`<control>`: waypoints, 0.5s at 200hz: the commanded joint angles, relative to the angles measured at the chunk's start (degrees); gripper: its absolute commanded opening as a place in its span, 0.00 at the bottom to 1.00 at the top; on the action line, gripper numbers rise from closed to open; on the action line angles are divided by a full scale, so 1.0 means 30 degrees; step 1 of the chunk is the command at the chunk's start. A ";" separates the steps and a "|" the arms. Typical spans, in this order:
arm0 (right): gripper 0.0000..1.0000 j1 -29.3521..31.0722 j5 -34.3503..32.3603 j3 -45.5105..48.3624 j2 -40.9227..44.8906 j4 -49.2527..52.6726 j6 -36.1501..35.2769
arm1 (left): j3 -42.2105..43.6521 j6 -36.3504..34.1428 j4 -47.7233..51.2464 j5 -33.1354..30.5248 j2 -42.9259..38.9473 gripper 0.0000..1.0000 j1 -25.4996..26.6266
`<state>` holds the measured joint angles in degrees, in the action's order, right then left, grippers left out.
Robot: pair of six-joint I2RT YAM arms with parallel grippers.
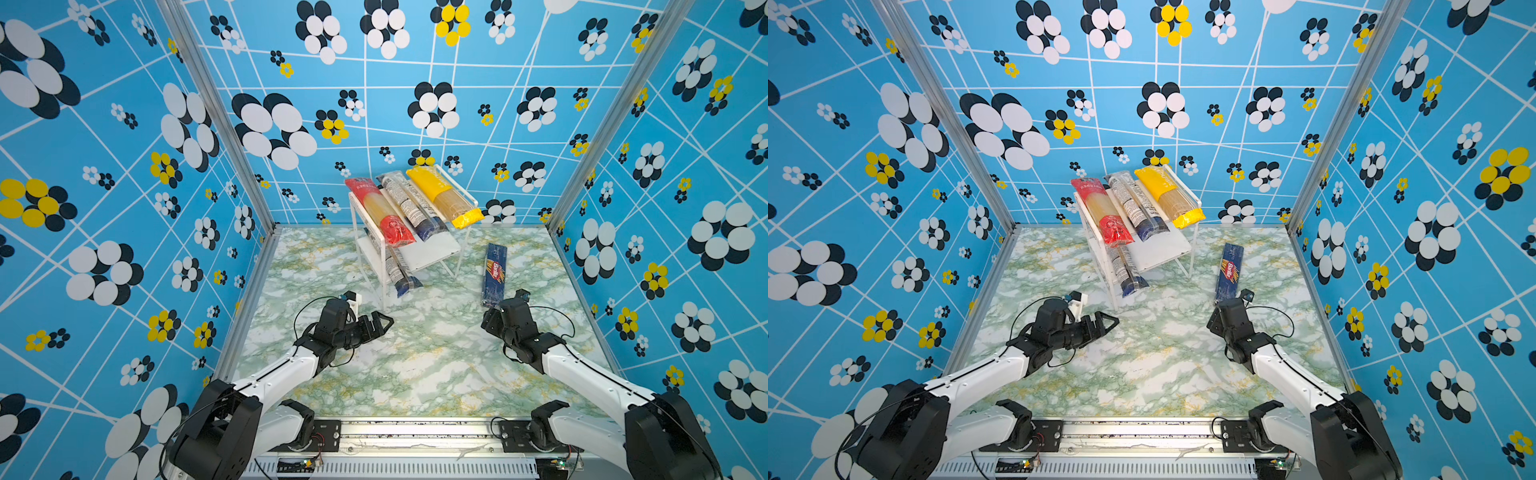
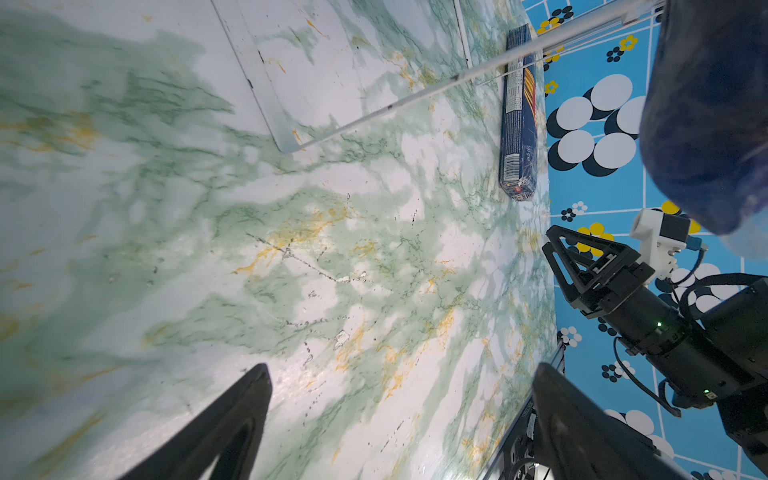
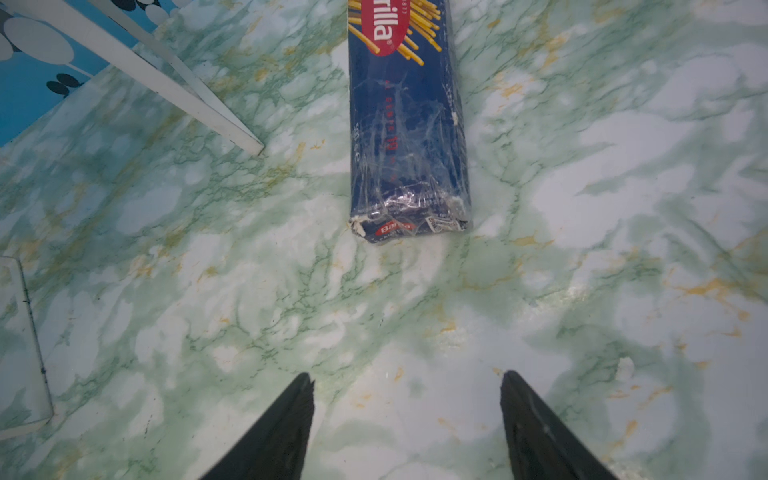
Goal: Place and organize the pasta boxes and bags onto the shelf
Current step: 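Move the right gripper over the blue Barilla box and lower it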
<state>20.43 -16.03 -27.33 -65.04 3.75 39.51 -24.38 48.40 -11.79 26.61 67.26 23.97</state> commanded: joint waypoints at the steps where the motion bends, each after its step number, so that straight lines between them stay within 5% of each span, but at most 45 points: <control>1: 0.73 -0.0453 -0.0300 -0.0790 -0.0411 -0.0341 -0.0687 | -0.0279 -0.0218 0.0304 0.0090 -0.0332 0.99 -0.0122; 100: 0.75 -0.1418 0.0993 -0.1982 -0.3045 -0.1502 -0.1002 | -0.0380 -0.0302 0.0268 0.0311 -0.0562 0.99 -0.0129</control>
<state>16.67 -14.06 -30.50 -72.44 0.60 38.13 -24.40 48.38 -11.57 26.63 67.16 23.97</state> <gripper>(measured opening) 0.746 0.991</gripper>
